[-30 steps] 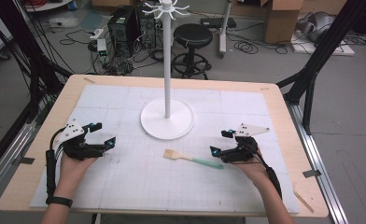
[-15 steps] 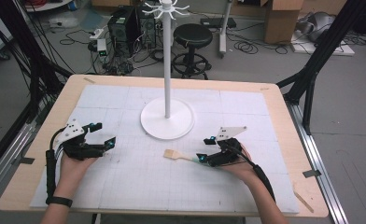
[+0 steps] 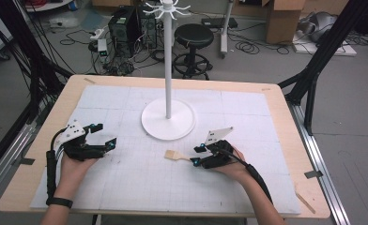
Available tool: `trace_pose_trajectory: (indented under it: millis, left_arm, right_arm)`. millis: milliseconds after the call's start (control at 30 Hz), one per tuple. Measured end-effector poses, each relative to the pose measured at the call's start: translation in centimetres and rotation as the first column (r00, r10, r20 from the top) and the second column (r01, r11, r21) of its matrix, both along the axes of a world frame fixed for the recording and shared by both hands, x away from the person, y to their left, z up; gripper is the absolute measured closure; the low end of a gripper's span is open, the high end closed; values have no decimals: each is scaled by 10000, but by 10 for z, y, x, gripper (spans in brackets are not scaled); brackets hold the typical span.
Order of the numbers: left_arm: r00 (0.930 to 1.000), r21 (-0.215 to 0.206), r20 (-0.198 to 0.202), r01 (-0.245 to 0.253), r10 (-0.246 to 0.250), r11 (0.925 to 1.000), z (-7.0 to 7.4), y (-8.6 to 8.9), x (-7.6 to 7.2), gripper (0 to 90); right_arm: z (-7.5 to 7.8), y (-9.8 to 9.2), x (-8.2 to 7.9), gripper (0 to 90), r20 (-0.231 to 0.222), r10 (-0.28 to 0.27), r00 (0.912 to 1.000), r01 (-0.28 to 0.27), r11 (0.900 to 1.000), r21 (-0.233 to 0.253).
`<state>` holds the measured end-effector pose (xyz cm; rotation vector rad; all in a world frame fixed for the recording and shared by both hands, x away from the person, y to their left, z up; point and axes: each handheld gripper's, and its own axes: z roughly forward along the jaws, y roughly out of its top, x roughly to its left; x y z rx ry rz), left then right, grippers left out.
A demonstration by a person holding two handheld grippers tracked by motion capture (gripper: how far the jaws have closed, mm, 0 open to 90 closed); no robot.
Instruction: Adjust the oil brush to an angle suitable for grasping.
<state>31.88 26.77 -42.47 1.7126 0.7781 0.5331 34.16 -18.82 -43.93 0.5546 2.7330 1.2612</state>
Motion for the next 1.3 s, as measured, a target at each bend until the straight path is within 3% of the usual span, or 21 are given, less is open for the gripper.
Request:
trace_pose_trajectory:
  millis: [200, 267, 400, 500, 833, 1000, 1300]
  left_arm:
    - [10000, 5, 10, -4, 4, 10000, 0, 0, 0, 162]
    - [10000, 30, 11, -1, 1, 10000, 0, 0, 0, 162]
    - [10000, 62, -22, -26, 27, 10000, 0, 1, 0, 162]
    - [10000, 81, -7, -12, 12, 10000, 0, 0, 0, 162]
    - [10000, 69, 0, 4, -4, 10000, -1, -1, 0, 162]
    - [10000, 3, 5, 7, -7, 10000, 0, 1, 0, 162]
    - [9997, -332, 223, -66, 73, 9994, 6, 8, -3, 162]
  right_arm:
    - [-4, 5, 1, 624, 45, 244, 9997, -241, 9982, -542]
    - [-4, 5, 1, 642, 61, 235, 9997, -231, 9982, -559]
    - [-3, 6, -2, 761, 374, 565, 9977, -532, 9951, -836]
    - [-3, 7, -3, 805, 281, 627, 9976, -603, 9951, -787]
    - [-2, 6, -1, 823, 207, 719, 9972, -702, 9947, -745]
    - [6, 7, -2, 824, 291, 908, 9954, -896, 9952, -392]
    - [38, 42, -1, 824, 634, 2033, 9771, -2021, 9790, -250]
